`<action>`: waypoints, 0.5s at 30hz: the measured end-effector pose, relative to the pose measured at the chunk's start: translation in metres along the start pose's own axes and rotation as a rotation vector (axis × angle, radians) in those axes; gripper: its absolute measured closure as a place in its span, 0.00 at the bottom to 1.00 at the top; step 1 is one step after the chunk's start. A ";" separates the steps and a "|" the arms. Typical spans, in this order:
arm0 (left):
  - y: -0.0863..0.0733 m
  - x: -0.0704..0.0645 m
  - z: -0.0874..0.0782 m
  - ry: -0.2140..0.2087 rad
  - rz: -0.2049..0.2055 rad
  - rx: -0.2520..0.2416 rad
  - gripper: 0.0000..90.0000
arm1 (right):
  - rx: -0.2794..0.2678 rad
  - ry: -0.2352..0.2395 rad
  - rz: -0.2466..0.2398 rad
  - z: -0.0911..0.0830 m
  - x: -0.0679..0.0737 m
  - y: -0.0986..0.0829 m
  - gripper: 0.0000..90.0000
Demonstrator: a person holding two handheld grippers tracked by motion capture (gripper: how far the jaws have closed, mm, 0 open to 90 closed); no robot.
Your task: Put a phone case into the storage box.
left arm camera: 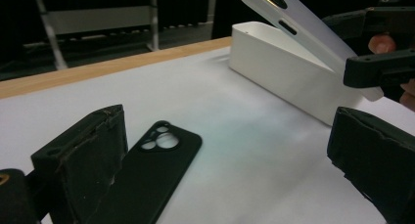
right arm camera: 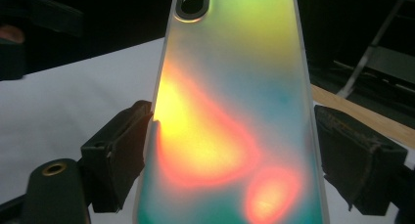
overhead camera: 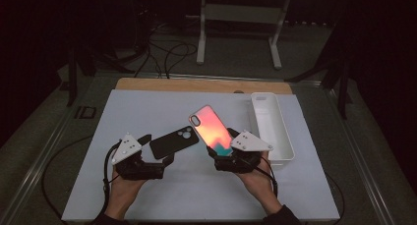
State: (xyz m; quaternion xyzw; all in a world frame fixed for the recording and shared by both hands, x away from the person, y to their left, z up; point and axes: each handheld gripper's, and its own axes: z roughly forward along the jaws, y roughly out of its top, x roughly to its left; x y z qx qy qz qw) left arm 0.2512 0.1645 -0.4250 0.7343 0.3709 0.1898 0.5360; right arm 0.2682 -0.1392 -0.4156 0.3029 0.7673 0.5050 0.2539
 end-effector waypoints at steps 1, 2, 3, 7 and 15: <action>0.001 -0.001 0.002 0.000 -0.001 0.001 0.04 | -0.001 0.002 -0.001 0.000 0.001 0.000 0.19; 0.002 -0.003 0.004 -0.002 -0.001 0.002 0.06 | -0.001 0.001 -0.004 -0.001 0.001 0.000 0.19; 0.004 -0.004 0.006 -0.008 -0.003 0.002 0.07 | -0.002 0.002 -0.005 -0.001 0.002 0.000 0.19; 0.009 -0.009 0.012 -0.040 -0.011 0.001 0.10 | -0.011 0.003 -0.006 0.000 0.003 0.000 0.19; 0.020 -0.018 0.026 -0.110 -0.051 -0.010 0.16 | -0.032 0.023 -0.020 0.001 0.010 0.001 0.19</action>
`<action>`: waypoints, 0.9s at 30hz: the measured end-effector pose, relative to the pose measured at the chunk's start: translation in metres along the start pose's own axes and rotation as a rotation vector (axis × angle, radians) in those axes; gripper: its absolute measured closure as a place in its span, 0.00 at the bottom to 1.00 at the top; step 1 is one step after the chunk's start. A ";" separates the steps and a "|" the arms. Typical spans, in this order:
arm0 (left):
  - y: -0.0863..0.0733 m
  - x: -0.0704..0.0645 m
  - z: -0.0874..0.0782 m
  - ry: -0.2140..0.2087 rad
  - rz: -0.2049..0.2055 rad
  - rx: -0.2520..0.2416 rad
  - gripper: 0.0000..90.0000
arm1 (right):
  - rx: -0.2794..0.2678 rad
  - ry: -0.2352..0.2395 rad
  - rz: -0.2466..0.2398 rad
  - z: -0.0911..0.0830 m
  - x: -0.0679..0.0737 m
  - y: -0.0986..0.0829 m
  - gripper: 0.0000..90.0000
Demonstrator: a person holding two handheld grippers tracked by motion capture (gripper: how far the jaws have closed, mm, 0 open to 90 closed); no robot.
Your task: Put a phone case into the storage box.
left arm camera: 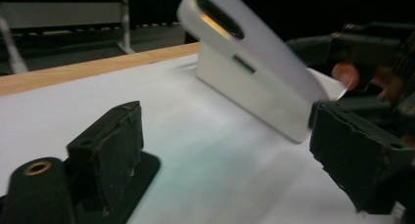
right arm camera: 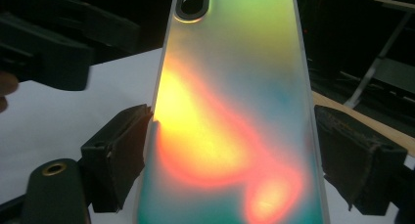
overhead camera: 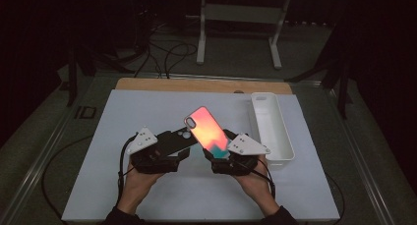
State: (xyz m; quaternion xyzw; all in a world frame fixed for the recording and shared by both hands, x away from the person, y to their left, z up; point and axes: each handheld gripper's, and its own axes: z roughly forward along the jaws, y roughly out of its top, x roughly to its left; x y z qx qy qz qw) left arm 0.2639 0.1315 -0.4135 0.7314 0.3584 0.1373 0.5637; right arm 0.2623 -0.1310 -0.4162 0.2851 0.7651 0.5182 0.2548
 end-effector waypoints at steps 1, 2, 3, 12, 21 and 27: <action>0.001 -0.001 0.002 -0.011 -0.005 0.002 0.17 | -0.004 0.002 -0.002 0.000 0.001 0.000 0.19; 0.002 -0.002 0.004 -0.021 -0.009 0.006 0.17 | -0.005 0.005 -0.001 0.001 0.002 0.000 0.19; 0.002 -0.003 0.007 -0.029 -0.015 0.006 0.19 | -0.008 0.007 0.000 0.001 0.003 0.000 0.19; 0.005 -0.005 0.019 -0.122 -0.097 -0.025 0.39 | -0.028 0.022 -0.006 0.001 0.008 -0.003 0.19; 0.004 -0.010 0.031 -0.180 -0.129 -0.008 0.63 | -0.049 0.031 -0.024 0.004 0.016 -0.003 0.19; 0.004 -0.014 0.035 -0.195 -0.128 -0.011 0.82 | -0.043 0.040 -0.024 0.009 0.021 -0.004 0.19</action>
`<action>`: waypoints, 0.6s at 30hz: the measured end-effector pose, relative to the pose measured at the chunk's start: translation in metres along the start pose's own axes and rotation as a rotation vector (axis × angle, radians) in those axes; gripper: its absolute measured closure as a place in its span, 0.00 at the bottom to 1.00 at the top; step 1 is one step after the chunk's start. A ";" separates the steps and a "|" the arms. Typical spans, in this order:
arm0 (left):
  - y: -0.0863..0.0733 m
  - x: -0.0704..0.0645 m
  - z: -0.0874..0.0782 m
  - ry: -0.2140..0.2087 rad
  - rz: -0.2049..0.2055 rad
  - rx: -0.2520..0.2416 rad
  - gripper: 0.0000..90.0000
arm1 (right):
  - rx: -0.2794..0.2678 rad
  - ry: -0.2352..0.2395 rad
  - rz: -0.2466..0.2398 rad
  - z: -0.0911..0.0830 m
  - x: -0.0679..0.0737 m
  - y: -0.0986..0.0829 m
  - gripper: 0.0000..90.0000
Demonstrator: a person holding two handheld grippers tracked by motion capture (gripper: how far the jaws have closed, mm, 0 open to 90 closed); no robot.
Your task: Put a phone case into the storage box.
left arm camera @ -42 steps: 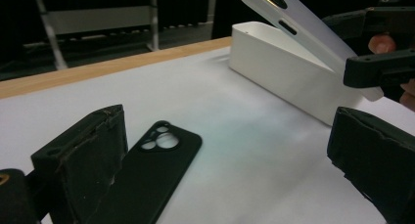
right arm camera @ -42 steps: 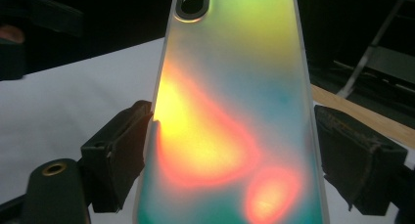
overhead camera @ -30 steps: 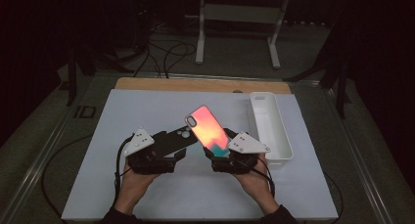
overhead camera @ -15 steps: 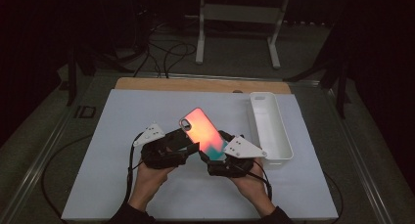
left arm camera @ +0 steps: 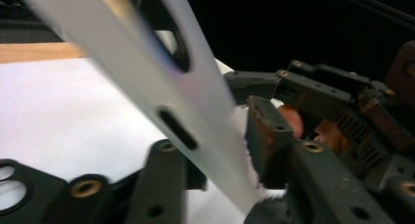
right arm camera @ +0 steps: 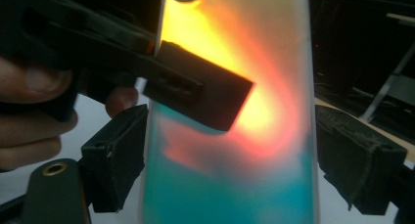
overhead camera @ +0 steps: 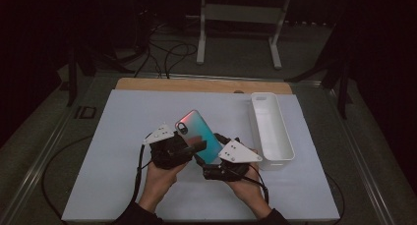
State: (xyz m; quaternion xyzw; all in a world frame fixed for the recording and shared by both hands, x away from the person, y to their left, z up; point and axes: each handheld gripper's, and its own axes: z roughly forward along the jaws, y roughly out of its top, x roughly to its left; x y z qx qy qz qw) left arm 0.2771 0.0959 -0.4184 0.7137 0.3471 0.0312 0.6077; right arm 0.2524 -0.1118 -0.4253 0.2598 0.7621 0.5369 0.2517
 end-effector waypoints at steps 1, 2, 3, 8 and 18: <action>0.000 -0.001 0.000 0.006 0.007 -0.004 0.86 | 0.002 0.000 -0.003 0.001 0.001 0.000 0.19; 0.000 -0.001 0.000 0.011 0.008 -0.010 0.89 | 0.009 0.003 -0.011 0.002 0.003 -0.001 0.19; 0.001 -0.002 0.000 0.014 0.007 -0.009 0.90 | 0.013 -0.002 -0.017 0.003 0.005 -0.001 0.19; 0.001 -0.003 0.001 0.012 0.000 -0.011 0.95 | 0.017 -0.041 -0.022 0.006 0.009 -0.001 0.19; 0.001 -0.004 0.003 0.022 0.009 -0.019 0.96 | 0.018 -0.048 0.000 0.008 0.008 -0.001 0.18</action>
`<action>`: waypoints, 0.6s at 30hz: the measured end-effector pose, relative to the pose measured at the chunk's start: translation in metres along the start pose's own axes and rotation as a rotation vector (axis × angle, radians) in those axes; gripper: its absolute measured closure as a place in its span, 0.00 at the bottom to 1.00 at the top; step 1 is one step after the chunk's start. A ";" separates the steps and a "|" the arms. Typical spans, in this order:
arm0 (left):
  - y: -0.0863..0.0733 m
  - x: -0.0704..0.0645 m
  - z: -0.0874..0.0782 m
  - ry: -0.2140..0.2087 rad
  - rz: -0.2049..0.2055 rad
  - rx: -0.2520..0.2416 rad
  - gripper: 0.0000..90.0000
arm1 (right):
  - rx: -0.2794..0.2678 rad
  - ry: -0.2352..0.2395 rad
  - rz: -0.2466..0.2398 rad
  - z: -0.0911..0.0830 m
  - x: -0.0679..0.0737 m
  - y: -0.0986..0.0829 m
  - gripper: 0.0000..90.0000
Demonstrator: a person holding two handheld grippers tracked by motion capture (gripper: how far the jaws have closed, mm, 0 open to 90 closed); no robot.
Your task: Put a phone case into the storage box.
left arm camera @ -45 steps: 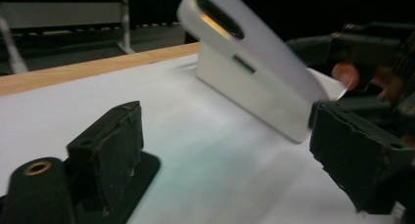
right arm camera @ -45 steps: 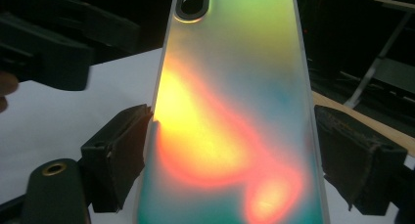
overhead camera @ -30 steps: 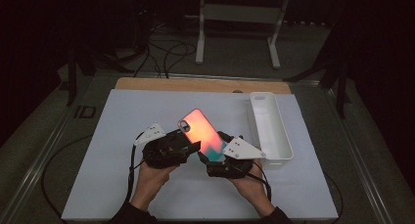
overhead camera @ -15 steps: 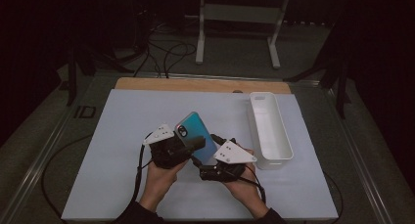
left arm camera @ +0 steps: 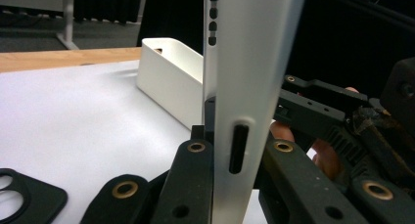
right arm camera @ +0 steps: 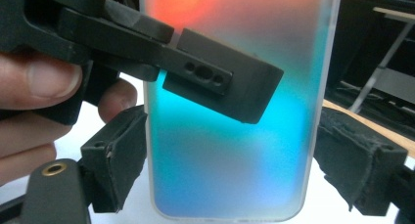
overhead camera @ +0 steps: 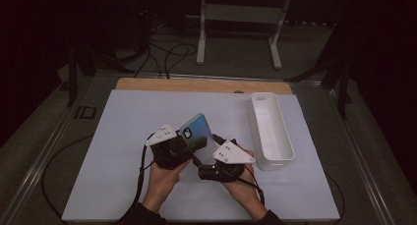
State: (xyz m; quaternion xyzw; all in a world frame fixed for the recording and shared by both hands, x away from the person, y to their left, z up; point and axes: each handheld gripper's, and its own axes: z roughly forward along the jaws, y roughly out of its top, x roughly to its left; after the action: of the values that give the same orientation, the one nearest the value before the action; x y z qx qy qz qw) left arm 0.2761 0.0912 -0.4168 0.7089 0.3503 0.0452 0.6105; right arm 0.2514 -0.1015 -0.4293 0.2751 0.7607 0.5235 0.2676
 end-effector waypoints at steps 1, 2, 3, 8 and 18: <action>0.000 0.000 0.000 0.021 0.012 0.011 0.96 | 0.014 0.017 0.004 0.000 -0.001 0.000 0.17; 0.000 0.001 -0.001 0.024 0.008 0.014 0.96 | 0.028 0.030 0.003 0.000 -0.002 0.000 0.15; 0.000 0.001 -0.001 0.024 0.008 0.014 0.96 | 0.028 0.030 0.003 0.000 -0.002 0.000 0.15; 0.000 0.001 -0.002 0.047 0.024 0.020 0.96 | 0.064 0.043 -0.009 -0.003 -0.006 -0.003 0.14; -0.002 0.002 -0.002 0.099 0.039 0.036 0.96 | 0.069 0.038 0.027 -0.021 -0.028 -0.002 0.14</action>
State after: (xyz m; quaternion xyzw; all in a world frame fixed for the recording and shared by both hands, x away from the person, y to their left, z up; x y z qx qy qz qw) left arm 0.2762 0.0942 -0.4185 0.7235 0.3668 0.0857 0.5785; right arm 0.2561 -0.1348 -0.4215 0.2844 0.7795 0.5055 0.2366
